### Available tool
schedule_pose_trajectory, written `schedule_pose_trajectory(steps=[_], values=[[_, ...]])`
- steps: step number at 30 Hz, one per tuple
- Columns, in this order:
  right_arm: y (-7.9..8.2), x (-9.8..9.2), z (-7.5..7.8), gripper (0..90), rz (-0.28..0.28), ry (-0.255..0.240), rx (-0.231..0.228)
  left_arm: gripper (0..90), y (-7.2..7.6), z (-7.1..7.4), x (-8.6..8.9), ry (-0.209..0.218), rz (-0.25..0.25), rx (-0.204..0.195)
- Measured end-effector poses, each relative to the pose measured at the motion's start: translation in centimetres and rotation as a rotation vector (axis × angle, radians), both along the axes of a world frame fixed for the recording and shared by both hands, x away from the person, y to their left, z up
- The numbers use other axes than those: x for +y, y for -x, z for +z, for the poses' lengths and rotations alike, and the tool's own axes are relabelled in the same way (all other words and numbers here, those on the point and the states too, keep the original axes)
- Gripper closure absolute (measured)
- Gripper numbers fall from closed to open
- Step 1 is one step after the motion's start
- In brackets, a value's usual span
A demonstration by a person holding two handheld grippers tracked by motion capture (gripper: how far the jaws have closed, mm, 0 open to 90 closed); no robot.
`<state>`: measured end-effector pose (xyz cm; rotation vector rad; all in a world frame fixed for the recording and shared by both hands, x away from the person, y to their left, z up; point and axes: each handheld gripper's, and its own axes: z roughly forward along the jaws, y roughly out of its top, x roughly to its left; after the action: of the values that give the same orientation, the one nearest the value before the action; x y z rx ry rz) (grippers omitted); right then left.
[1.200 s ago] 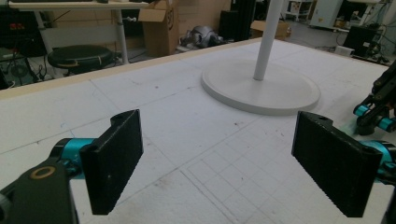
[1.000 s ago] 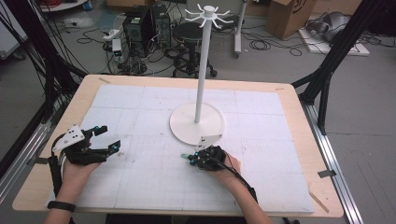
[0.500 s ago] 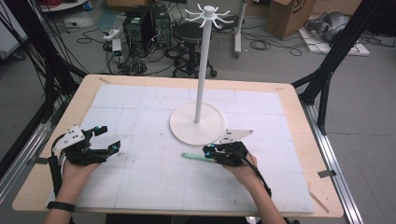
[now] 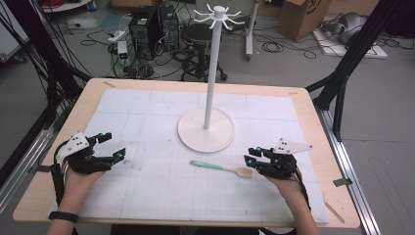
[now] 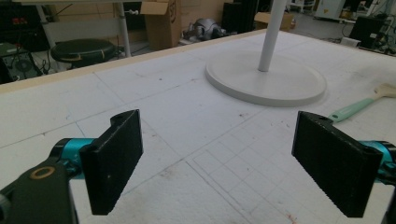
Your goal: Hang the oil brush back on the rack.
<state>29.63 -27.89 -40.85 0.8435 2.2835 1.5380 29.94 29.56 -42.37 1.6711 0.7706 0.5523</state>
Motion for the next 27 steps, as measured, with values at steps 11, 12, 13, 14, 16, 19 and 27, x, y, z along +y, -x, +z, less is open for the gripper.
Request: schedule_pose_trajectory(steps=[11,12,13,14,16,19,27], values=[[0.1,-2.7,-0.7,31.0,-0.121,-0.031,-0.031,16.5,-0.4,-0.3,0.4,0.001,0.013,0.004],[0.0,-2.9,-0.8,30.5,-0.129,-0.035,-0.032,16.4,-0.4,-0.3,0.4,0.003,0.012,0.005],[0.0,-3.0,-0.8,28.7,-0.129,-0.038,-0.030,16.3,-0.5,-0.3,0.4,0.000,0.013,0.008],[0.0,-3.1,-0.9,25.7,-0.135,-0.040,-0.028,15.7,-0.5,-0.3,0.4,-0.003,0.015,0.016],[-0.1,-3.3,-1.1,17.0,-0.172,-0.047,-0.016,15.3,-0.4,-0.3,0.4,-0.008,0.020,0.016],[-0.2,-3.4,-1.2,15.9,-0.193,-0.043,-0.021,15.2,-0.5,-0.3,0.5,0.002,0.023,0.015],[-0.1,-3.6,-1.2,15.8,-0.193,-0.060,-0.019,15.2,-0.3,-0.2,0.3,-0.010,0.023,0.014]])
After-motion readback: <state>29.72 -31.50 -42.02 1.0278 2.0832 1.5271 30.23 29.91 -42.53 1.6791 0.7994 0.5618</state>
